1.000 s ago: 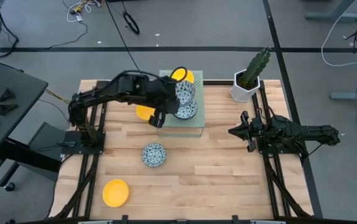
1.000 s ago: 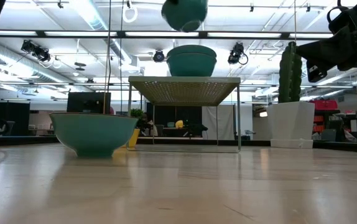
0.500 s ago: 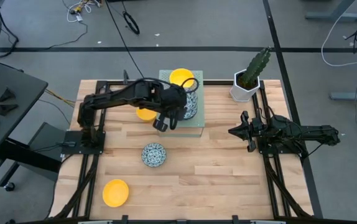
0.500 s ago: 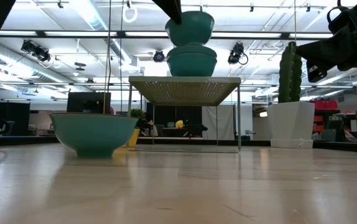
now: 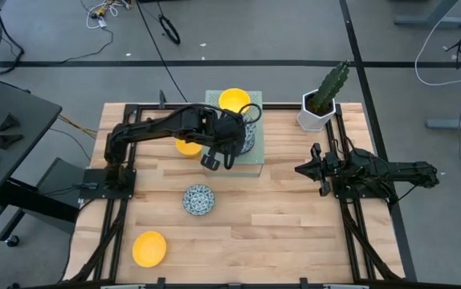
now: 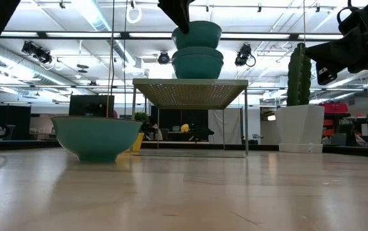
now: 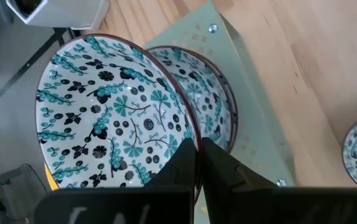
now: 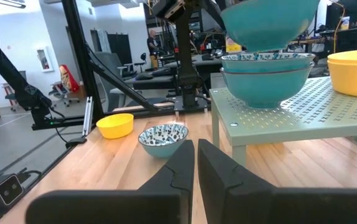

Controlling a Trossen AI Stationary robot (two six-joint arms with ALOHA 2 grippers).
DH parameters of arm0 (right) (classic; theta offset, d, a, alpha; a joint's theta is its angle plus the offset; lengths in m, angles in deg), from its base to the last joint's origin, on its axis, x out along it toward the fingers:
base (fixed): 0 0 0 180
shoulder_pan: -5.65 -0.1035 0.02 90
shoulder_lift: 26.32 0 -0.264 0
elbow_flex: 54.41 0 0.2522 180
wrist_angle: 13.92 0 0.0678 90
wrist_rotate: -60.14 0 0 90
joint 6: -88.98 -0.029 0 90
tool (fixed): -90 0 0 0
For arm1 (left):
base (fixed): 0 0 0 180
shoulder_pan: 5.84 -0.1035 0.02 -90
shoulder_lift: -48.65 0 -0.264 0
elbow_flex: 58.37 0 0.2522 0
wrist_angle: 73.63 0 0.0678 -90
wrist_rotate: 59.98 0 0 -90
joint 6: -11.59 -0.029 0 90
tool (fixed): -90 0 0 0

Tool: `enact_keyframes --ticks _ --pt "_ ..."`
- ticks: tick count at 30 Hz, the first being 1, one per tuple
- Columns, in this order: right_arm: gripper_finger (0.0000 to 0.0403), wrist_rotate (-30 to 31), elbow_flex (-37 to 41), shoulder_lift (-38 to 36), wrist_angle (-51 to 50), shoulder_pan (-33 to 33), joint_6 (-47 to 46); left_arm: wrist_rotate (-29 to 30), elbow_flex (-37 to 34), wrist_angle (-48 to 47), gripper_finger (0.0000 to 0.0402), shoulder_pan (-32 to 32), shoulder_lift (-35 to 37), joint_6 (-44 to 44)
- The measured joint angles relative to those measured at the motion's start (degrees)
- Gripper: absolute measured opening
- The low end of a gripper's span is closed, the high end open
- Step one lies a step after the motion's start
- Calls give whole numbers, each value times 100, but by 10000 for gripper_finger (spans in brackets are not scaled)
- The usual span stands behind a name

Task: Pick & Place Mini bowls
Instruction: Stack the blue and white bowl on top of the other blue and white bowls on the shelf

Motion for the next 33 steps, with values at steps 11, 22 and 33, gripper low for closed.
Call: enact_keyframes --ticks 11,22,33 --pt "27 -1 0 0 0 2 0 -37 -1 -168 11 3 -164 8" --pt "27 -1 0 0 0 0 0 -250 5 -270 11 3 -268 38" --pt "27 1 0 0 0 0 0 -286 -1 -274 15 -8 -325 107"
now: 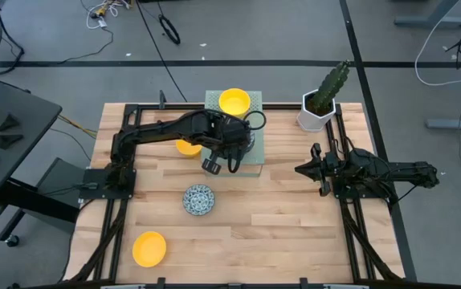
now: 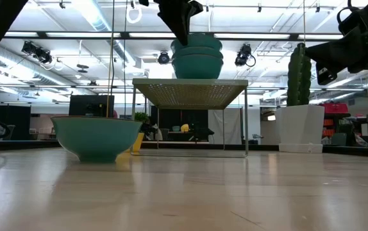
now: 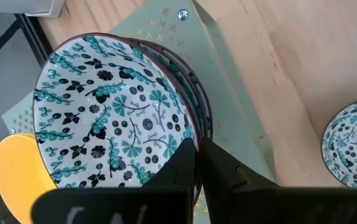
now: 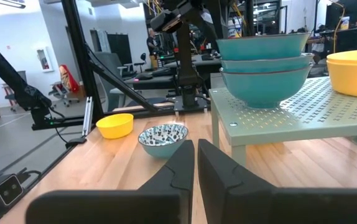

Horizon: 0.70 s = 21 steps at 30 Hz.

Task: Pick & Place Mini bowls
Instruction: Stack the blue and white bowl on top of the other blue and white bowls on the shelf

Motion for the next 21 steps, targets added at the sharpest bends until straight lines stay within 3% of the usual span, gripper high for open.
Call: enact_keyframes --ticks 21 --pt "27 0 0 0 0 1 0 109 0 15 56 0 0 2"
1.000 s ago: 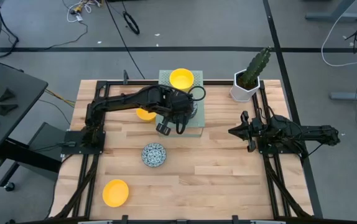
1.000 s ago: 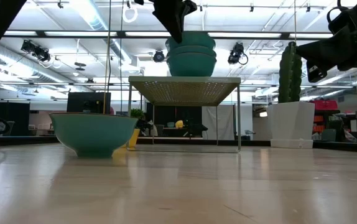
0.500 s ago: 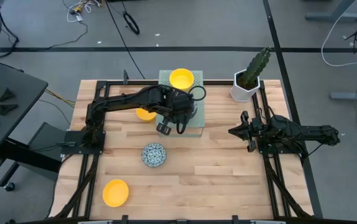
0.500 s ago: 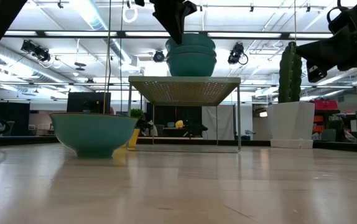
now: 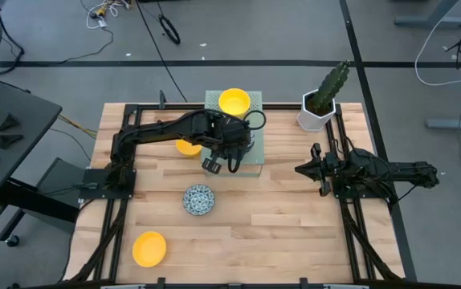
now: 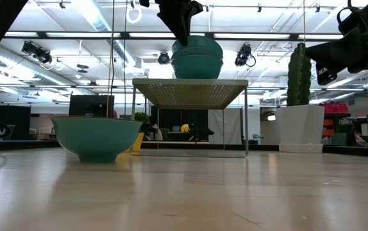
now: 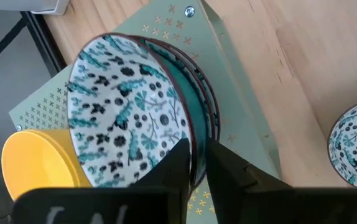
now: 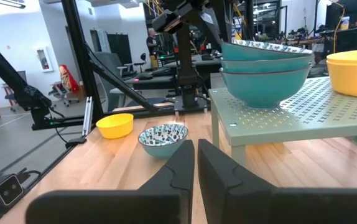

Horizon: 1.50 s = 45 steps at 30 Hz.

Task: Pick & Place Mini bowls
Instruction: Stack the blue and white bowl on top of the other blue and white bowls on the shelf

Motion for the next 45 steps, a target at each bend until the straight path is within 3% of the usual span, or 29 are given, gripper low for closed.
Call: enact_keyframes --ticks 12,26,31,39,45 --pt "27 -1 0 0 0 2 2 44 0 -26 109 25 2 44" --pt "27 -2 0 0 0 0 1 247 37 -246 111 184 197 391" --pt "27 0 0 0 0 1 1 278 411 -197 109 184 214 758" --pt "27 0 0 0 0 2 2 -208 459 389 61 115 219 1592" --pt "27 -1 0 0 0 2 1 -160 459 437 6 44 188 1983"
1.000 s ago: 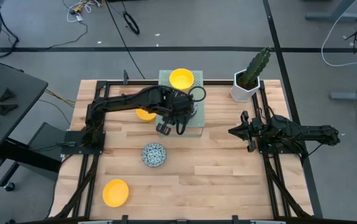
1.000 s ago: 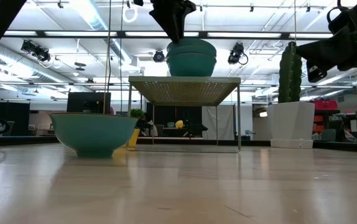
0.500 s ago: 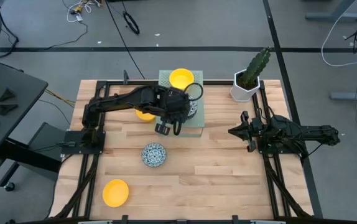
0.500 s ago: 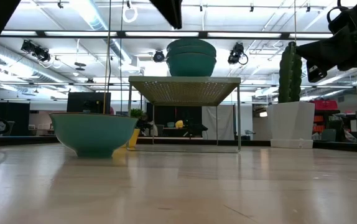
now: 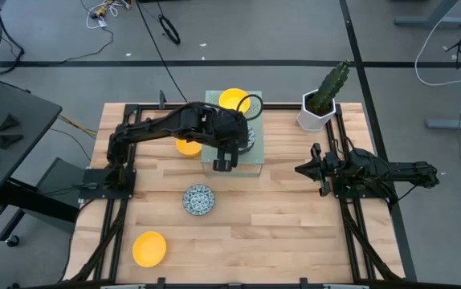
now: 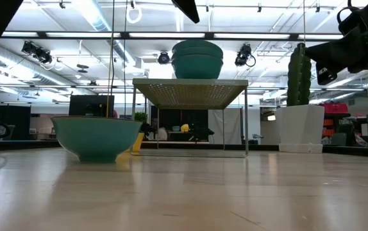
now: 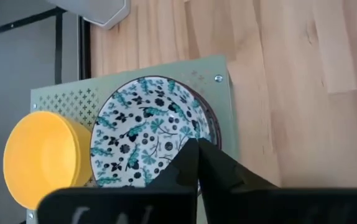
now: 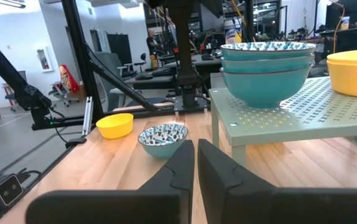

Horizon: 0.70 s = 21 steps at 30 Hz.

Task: Pick & Place Mini bowls
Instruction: Stack the blue and white bowl on top of the other blue and white bowls on the shelf

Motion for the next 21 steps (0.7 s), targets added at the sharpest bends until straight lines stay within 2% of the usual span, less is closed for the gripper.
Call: enact_keyframes --ticks 13,21 --pt "27 0 0 0 0 -1 0 -21 -46 36 3 -186 -50 137" --pt "27 0 0 0 0 -2 -1 -191 -540 -11 1 -257 -57 161"
